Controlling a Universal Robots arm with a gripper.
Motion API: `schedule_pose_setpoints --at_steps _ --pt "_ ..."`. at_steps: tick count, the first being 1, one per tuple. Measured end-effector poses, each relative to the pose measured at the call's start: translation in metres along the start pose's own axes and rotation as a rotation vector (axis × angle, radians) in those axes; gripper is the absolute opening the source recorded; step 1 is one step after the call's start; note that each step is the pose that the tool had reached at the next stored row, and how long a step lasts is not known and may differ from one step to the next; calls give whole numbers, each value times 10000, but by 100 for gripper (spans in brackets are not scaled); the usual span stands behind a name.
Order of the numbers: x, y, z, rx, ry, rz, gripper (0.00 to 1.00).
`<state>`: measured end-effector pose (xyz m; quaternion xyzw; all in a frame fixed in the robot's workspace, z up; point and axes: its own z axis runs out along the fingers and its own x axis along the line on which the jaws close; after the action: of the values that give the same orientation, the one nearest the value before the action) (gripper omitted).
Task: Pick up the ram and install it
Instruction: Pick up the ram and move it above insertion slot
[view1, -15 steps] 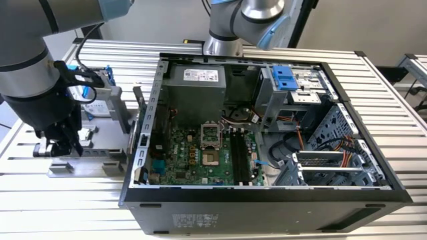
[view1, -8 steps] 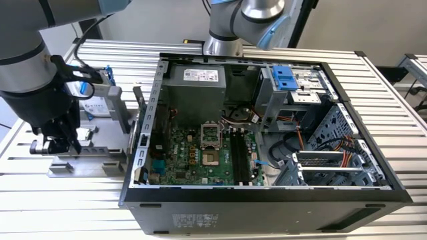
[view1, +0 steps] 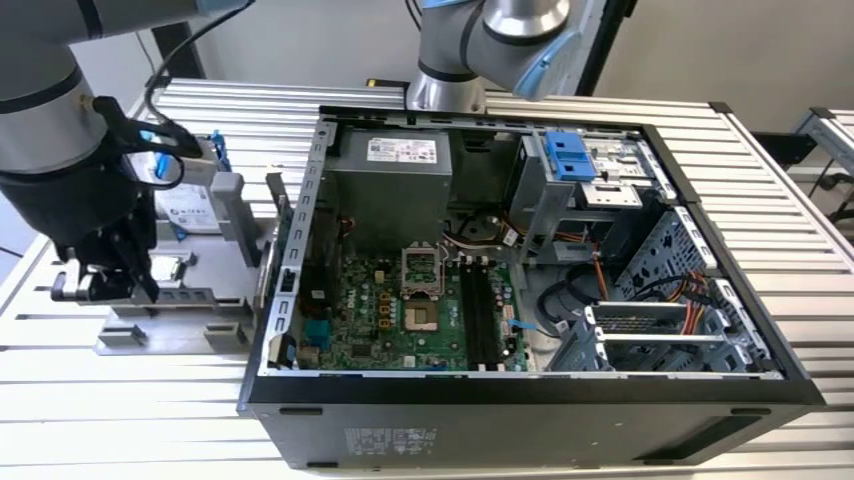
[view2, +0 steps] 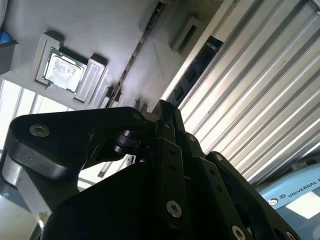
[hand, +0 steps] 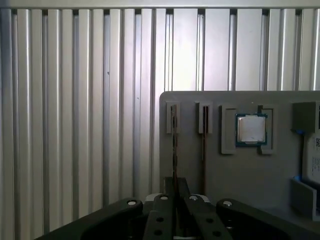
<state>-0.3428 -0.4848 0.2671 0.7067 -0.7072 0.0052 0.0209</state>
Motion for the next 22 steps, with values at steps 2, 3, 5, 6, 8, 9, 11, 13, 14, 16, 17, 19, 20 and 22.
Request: schedule_pose_setpoints --at_steps 2,3,5,6,8,9,11,13,14,16,17,19,20,22 --pt "1 1 -30 0 -1 16 0" --pt "2 1 -49 0 -2 17 0" --pt "3 2 -87 0 -2 18 0" --pt "4 2 -105 -1 -1 18 0" --pt "5 3 -142 0 -1 18 0" --pt "6 3 -162 -1 -1 18 0" --pt "7 4 -201 0 -1 18 0" --pt "9 5 -242 0 -1 18 0" --pt "9 6 -263 -1 -1 18 0" --pt "11 7 -304 0 -2 18 0" --pt "12 7 -326 0 -1 18 0" --pt "13 8 -367 -1 -1 18 0" --pt "14 9 -388 0 -1 18 0" --pt "16 10 -432 0 -1 18 0"
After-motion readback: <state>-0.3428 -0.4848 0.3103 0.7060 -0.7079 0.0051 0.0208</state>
